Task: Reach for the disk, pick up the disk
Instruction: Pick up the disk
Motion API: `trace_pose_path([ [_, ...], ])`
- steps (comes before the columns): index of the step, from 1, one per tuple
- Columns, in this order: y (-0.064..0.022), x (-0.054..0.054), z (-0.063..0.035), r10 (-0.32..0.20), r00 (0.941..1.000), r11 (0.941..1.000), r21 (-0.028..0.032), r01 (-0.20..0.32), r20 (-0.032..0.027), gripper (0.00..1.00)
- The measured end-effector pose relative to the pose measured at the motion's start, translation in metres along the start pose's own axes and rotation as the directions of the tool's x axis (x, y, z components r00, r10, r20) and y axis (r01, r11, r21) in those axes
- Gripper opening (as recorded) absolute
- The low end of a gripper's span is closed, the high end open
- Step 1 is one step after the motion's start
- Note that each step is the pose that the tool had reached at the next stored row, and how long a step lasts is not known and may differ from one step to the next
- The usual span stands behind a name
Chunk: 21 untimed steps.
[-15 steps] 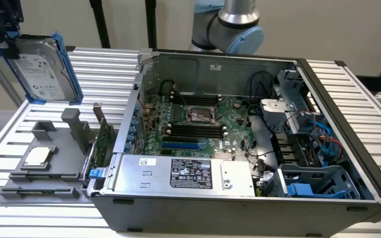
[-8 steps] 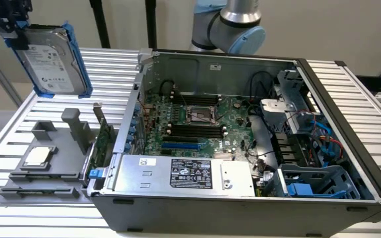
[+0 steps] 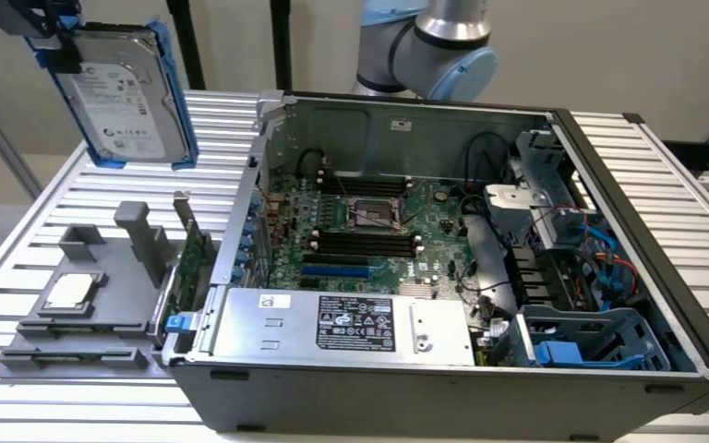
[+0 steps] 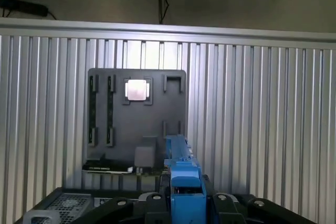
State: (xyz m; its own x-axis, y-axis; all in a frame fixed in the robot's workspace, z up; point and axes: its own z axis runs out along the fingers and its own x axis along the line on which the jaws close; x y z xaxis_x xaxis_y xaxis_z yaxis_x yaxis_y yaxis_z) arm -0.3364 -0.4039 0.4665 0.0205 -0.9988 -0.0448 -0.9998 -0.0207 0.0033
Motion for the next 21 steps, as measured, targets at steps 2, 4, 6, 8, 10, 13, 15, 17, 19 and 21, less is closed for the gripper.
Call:
trace_pose_path([
  [2,-0.0091,0.002,-0.0055,0.000,1.0000,1.0000,0.0000,0.000,0.0028,0.33],
  [4,-0.0180,0.004,-0.0106,0.000,1.0000,1.0000,0.0002,0.000,0.0060,0.33],
  [6,-0.0274,0.007,-0.0156,0.000,1.0000,1.0000,0.0002,0.000,0.0095,0.33],
  [8,-0.0362,0.009,-0.0198,0.000,0.9999,1.0000,0.0003,0.000,0.0130,0.33],
  [10,-0.0452,0.011,-0.0236,0.000,0.9999,1.0000,0.0003,0.000,0.0164,0.33],
  [13,-0.0590,0.015,-0.0276,0.000,0.9998,1.0000,0.0006,0.000,0.0210,0.33],
  [15,-0.0679,0.018,-0.0299,0.000,0.9997,1.0000,0.0004,0.000,0.0236,0.33],
  [17,-0.0768,0.021,-0.0316,0.000,0.9997,1.0000,0.0005,0.000,0.0258,0.33],
  [19,-0.0859,0.023,-0.0330,0.000,0.9996,1.0000,0.0006,0.000,0.0274,0.33],
  [21,-0.0950,0.026,-0.0343,0.000,0.9996,1.0000,0.0006,0.000,0.0287,0.33],
])
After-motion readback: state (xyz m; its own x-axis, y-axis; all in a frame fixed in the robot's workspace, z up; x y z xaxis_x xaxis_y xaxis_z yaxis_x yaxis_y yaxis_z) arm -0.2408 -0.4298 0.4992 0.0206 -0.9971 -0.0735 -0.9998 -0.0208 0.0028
